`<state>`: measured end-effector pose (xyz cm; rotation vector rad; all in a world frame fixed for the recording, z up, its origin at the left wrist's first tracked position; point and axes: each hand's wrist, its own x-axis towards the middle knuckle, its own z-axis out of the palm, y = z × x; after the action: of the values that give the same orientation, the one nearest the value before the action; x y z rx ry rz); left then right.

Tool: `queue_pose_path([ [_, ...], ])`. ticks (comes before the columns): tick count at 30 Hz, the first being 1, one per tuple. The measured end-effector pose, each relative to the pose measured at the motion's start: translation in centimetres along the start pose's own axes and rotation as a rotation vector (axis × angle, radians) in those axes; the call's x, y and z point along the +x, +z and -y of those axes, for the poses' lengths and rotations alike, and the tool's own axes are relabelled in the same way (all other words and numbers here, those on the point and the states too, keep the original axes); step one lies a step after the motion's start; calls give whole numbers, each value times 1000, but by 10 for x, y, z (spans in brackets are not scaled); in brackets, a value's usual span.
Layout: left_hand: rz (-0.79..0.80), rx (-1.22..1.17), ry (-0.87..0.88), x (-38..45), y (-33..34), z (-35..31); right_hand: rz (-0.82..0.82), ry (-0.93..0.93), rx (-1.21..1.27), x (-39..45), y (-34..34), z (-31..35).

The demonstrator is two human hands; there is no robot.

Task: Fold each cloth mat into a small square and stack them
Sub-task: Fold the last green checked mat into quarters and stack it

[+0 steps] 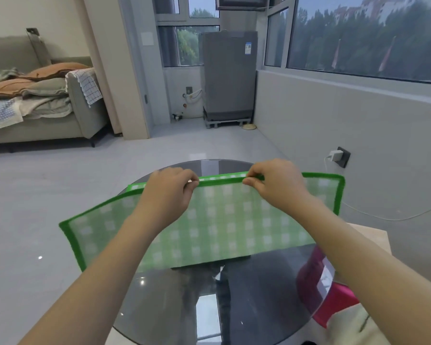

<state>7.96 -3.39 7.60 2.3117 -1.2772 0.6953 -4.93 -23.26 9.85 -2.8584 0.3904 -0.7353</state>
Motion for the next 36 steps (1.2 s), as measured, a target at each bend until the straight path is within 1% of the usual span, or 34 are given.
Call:
queue_pose_path([
  [5, 38, -40, -102, 1, 51, 25, 54, 49, -20, 23, 54, -19],
  [8, 136, -66, -178, -1, 75, 35, 112, 65, -21, 28, 81, -30],
  [15, 273, -60, -228, -15, 111, 42, 262, 110, 14, 25, 121, -43],
  [17, 289, -75, -264, -18, 117, 42, 263, 122, 32, 24, 127, -44],
  [21, 285, -46, -292, -19, 123, 39, 213, 178, 74, 22, 134, -44],
  [24, 263, -14, -311, -20, 125, 32, 193, 160, 8, 18, 138, -41],
  [27, 228, -20, -276, -23, 126, 11, 194, 155, -47, 15, 140, -39],
  [28, 257, -26, -253, -25, 124, 1, 190, 150, -62, 14, 140, -39],
  [30, 374, -19, -225, -33, 122, -22, 174, 116, -76, 9, 139, -34],
  [32, 491, 5, -236, -42, 121, -35, 183, 59, -48, 2, 137, -25],
  [34, 558, -15, -277, -46, 121, -39, 250, 29, -11, -9, 136, -14],
  [36, 597, -31, -317, -48, 121, -38, 362, 31, 5, -21, 137, -8],
])
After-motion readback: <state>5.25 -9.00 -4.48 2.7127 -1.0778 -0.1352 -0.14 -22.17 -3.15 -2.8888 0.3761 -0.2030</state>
